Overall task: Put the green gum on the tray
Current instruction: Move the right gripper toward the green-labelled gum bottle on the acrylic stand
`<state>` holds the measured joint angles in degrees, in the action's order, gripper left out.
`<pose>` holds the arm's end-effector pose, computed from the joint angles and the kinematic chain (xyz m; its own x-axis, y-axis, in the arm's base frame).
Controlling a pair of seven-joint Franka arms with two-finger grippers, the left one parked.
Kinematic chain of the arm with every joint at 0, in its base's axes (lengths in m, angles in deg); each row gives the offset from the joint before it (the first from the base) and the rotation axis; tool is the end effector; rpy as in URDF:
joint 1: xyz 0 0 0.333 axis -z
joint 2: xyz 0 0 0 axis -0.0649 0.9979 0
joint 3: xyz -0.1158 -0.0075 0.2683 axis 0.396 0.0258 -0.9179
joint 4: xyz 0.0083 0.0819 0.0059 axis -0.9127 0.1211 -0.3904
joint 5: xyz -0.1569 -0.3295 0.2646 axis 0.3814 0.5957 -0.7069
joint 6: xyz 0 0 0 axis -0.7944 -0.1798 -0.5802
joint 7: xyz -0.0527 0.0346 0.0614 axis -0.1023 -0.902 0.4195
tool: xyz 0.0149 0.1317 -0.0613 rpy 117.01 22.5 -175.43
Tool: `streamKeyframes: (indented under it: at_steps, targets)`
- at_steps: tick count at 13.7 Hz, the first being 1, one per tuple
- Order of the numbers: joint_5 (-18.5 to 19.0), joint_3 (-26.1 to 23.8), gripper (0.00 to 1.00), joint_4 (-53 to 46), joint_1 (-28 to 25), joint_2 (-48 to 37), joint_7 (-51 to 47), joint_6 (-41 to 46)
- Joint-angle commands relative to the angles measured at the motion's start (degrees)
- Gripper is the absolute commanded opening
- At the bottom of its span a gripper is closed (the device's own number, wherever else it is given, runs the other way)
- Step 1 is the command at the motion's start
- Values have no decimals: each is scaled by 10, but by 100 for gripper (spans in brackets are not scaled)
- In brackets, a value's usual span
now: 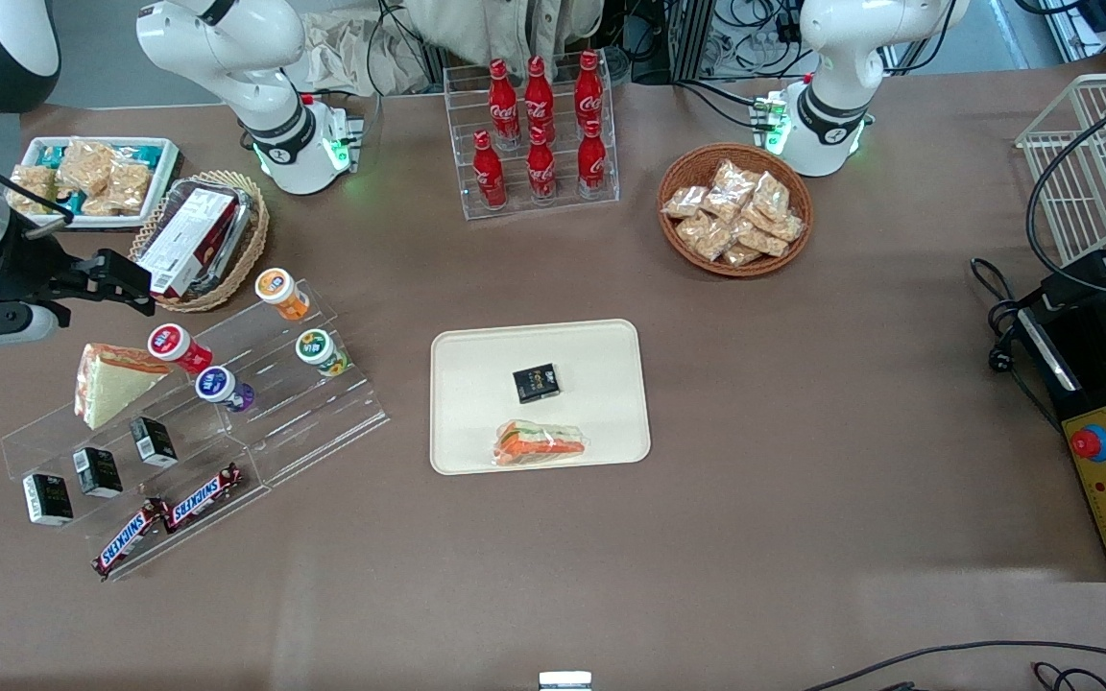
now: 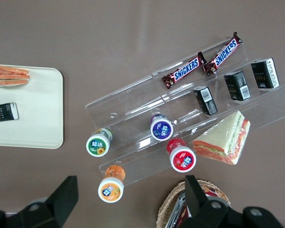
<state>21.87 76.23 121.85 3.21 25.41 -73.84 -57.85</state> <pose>0.6166 0.0410 0.5682 0.9955 0.0917 -0.0249 0.0918 -0.9958 0.0019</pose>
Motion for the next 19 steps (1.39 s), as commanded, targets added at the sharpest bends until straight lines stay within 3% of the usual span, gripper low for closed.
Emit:
streamKeyframes:
  at_steps: [1, 5, 9, 19]
  targets:
    - [11, 1, 100, -11, -5, 6, -6, 0]
    - [-17, -2, 100, -4, -33, 10, 13, 1]
    - [-19, -3, 100, 40, -67, 12, 14, -7]
    - [-25, -5, 99, 330, -91, -5, 18, -321]
